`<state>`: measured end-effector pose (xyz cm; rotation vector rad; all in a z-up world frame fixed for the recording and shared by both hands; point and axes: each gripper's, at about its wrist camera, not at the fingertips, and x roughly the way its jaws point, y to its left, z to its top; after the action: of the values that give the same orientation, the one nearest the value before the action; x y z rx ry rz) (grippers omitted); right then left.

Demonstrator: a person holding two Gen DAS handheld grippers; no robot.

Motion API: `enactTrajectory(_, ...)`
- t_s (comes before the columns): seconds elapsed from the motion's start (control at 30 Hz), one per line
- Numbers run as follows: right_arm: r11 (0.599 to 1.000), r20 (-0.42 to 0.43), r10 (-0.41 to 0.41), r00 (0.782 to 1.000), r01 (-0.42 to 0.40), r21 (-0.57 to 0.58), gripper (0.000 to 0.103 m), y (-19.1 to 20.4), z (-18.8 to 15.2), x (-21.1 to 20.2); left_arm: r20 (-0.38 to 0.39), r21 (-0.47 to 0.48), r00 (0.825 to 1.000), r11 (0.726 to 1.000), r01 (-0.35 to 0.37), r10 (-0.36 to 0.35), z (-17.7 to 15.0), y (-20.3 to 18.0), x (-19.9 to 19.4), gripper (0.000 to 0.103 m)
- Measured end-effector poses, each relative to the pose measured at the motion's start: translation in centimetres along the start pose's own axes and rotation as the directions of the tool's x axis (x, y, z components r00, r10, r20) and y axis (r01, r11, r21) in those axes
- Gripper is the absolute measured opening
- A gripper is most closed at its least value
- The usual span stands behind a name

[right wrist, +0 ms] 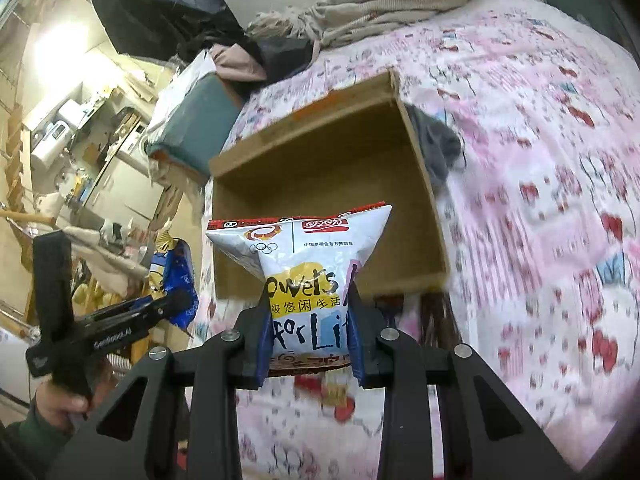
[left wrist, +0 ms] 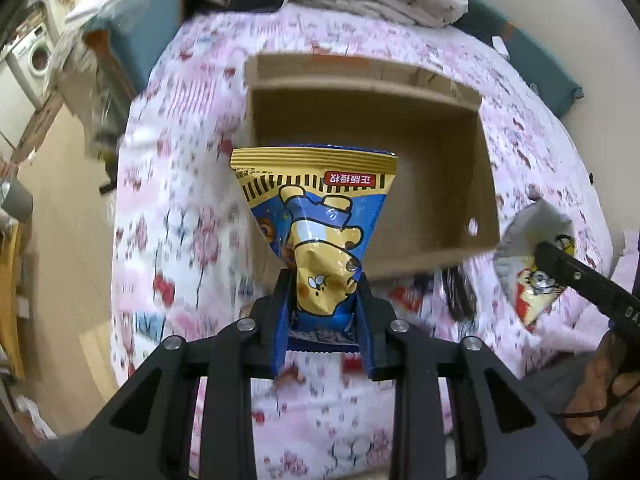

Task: Organize snacks
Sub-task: 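Lower both held chip bags into the cardboard box and open both tools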

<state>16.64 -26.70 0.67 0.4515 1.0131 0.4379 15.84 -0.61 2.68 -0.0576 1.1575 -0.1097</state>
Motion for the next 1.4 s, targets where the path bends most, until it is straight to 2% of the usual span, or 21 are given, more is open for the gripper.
enactTrajectory(0.1, 1.000, 0.002, -0.007, 1.000, 0.007, 0.001, 0.032, -0.1, 1.8, 1.8, 0.021, 0.015, 0.999, 1.000, -0.026, 0.026, 2.0, -0.6, 0.9, 0.025)
enactTrajectory(0.33, 1.000, -0.016, -0.019, 1.000, 0.020, 0.013, 0.033, -1.2, 3.3, 6.0, 0.027, 0.034, 0.998, 0.998, -0.050, 0.049, 4.8, -1.2, 4.2, 0.025)
enactTrajectory(0.5, 1.000, -0.036, -0.028, 0.999, 0.028, 0.011, 0.033, -2.5, 3.4, 8.3, 0.003, 0.029, 0.999, 0.998, -0.053, 0.053, 5.0, -1.3, 6.7, 0.025)
enactTrajectory(0.77, 0.997, -0.065, -0.074, 0.995, 0.075, 0.010, 0.033, -3.3, 3.0, 9.8, -0.072, -0.026, 0.997, 0.999, -0.027, 0.025, 5.1, -0.7, 9.9, 0.025)
enactTrajectory(0.87, 0.996, -0.072, -0.087, 0.994, 0.087, -0.015, 0.033, -2.8, 3.0, 10.1, -0.084, -0.033, 0.996, 0.999, -0.039, 0.036, 5.0, -0.5, 10.4, 0.025)
enactTrajectory(1.13, 0.998, -0.070, -0.055, 0.996, 0.054, -0.016, 0.037, -2.5, 3.1, 10.5, -0.088, -0.042, 0.996, 0.999, -0.028, 0.024, 4.7, -0.4, 10.9, 0.025)
enactTrajectory(1.17, 0.999, -0.069, -0.050, 0.996, 0.049, -0.013, 0.038, -2.5, 3.2, 10.4, -0.092, -0.042, 0.995, 0.999, -0.027, 0.023, 4.7, -0.3, 11.0, 0.025)
enactTrajectory(1.2, 0.999, -0.068, -0.039, 0.997, 0.038, -0.007, 0.043, -2.5, 3.2, 10.3, -0.098, -0.042, 0.995, 0.999, -0.028, 0.024, 4.6, -0.4, 11.0, 0.026)
enactTrajectory(1.23, 1.000, -0.062, -0.031, 0.998, 0.031, 0.000, 0.058, -2.6, 3.2, 10.2, -0.103, -0.041, 0.994, 0.999, -0.028, 0.024, 4.6, -0.5, 11.1, 0.030)
enactTrajectory(1.27, 1.000, -0.046, -0.025, 0.999, 0.026, 0.007, 0.068, -2.6, 3.3, 9.9, -0.109, -0.039, 0.994, 0.999, -0.025, 0.021, 4.6, -0.6, 11.1, 0.035)
enactTrajectory(1.3, 1.000, -0.026, -0.028, 0.999, 0.028, 0.010, 0.085, -2.5, 3.3, 9.6, -0.111, -0.039, 0.994, 0.999, -0.020, 0.015, 4.5, -0.7, 11.1, 0.053)
enactTrajectory(1.33, 0.999, 0.003, -0.030, 1.000, 0.030, 0.010, 0.091, -2.5, 3.3, 9.2, -0.111, -0.048, 0.994, 0.999, -0.011, 0.006, 4.4, -0.7, 11.0, 0.070)
enactTrajectory(1.4, 1.000, 0.036, -0.031, 0.999, 0.031, 0.001, 0.091, -2.4, 3.6, 8.5, -0.097, -0.068, 0.995, 0.998, 0.011, -0.018, 4.3, -0.6, 10.7, 0.081)
